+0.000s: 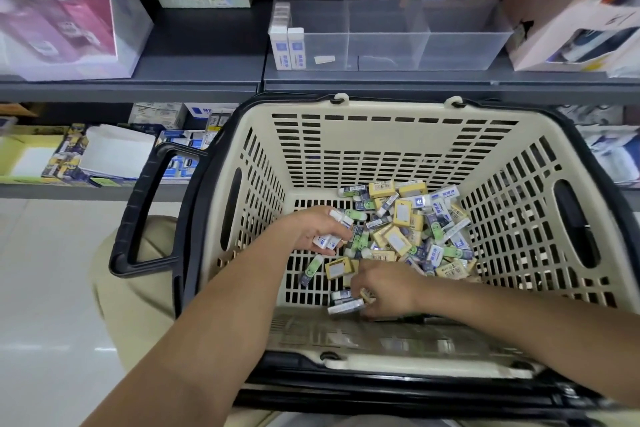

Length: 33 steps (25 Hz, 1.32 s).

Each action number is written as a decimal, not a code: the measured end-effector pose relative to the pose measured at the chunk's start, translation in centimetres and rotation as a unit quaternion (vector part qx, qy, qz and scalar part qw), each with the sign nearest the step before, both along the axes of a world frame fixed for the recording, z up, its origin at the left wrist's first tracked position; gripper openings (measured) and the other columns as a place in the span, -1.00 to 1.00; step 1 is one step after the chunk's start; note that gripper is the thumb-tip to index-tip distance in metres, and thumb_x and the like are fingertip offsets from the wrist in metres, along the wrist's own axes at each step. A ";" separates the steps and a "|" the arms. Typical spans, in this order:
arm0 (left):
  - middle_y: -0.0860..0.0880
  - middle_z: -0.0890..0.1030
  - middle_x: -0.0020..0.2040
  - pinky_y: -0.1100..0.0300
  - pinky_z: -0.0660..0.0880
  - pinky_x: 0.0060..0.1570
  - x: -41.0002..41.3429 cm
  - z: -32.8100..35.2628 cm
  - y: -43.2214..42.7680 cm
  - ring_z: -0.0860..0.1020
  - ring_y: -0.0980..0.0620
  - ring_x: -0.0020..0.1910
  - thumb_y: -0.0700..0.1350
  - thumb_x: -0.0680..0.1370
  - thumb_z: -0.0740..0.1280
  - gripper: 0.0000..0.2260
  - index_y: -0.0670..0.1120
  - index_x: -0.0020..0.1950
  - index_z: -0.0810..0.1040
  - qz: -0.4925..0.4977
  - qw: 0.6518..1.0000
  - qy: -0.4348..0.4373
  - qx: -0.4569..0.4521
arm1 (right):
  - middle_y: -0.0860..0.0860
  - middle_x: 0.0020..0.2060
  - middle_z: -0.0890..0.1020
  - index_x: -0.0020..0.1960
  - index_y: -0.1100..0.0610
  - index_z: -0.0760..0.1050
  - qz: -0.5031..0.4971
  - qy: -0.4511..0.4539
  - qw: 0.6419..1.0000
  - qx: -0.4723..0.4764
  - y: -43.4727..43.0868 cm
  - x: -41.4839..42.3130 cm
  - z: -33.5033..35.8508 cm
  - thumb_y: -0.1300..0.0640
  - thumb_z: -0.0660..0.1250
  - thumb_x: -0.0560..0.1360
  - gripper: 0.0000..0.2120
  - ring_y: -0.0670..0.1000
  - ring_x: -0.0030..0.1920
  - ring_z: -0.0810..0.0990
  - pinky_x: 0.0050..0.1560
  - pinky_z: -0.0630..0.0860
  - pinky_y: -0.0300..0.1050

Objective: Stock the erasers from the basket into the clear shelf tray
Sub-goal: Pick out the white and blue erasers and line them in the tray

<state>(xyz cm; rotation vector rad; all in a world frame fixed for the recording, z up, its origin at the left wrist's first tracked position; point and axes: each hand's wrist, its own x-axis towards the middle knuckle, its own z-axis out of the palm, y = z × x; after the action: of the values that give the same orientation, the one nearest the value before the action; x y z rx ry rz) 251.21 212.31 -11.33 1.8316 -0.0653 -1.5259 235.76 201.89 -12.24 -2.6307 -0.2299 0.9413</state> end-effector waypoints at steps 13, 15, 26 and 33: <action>-0.07 0.66 -0.15 0.06 0.62 -0.17 -0.3 0.9 0.0 0.64 0.01 -0.12 -0.03 0.34 0.48 -0.67 -0.14 0.01 0.56 -0.048 0.987 0.151 -0.034 | 0.09 -0.19 0.62 -0.02 0.17 0.50 -0.418 0.013 0.832 0.365 -3.7 3.6 3.4 0.35 0.38 0.42 -0.82 -0.01 -0.23 0.60 -0.12 0.58 -0.18; -0.07 0.67 -0.13 0.04 0.62 -0.11 -0.2 1.0 0.1 0.64 0.01 -0.10 -0.11 0.36 0.49 -0.71 -0.12 0.03 0.56 -0.053 0.989 0.137 -0.032 | 0.06 -0.24 0.62 -0.04 0.15 0.47 -0.446 0.021 0.810 0.381 -4.3 3.6 3.1 0.34 0.39 0.42 -0.81 -0.07 -0.33 0.61 -0.27 0.57 -0.25; -0.20 0.43 0.33 0.00 0.62 -0.27 -0.3 1.2 0.2 0.42 -0.19 0.29 -0.32 0.37 0.48 -0.50 -0.19 0.27 0.43 -0.042 0.996 0.066 0.048 | 0.00 0.04 0.53 0.08 0.06 0.54 0.059 0.090 0.991 -0.075 -4.1 0.2 0.6 -0.03 0.42 0.40 -0.69 0.05 0.01 0.51 -0.21 0.39 -0.12; -0.19 0.47 0.28 0.00 0.62 -0.26 -0.5 1.5 0.2 0.47 -0.18 0.23 -0.31 0.39 0.46 -0.57 -0.21 0.22 0.45 -0.040 0.995 0.080 0.044 | -0.10 -0.28 0.56 -0.13 0.08 0.50 -0.140 0.145 0.971 0.131 -5.2 1.1 1.8 0.18 0.40 0.42 -0.91 -0.16 -0.32 0.54 -0.35 0.40 -0.31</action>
<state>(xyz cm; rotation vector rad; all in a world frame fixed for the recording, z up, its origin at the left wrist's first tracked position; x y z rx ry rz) 250.73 212.50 -9.80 1.7867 0.0039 -1.7509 236.88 196.71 -10.42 -2.1821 0.0841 1.0950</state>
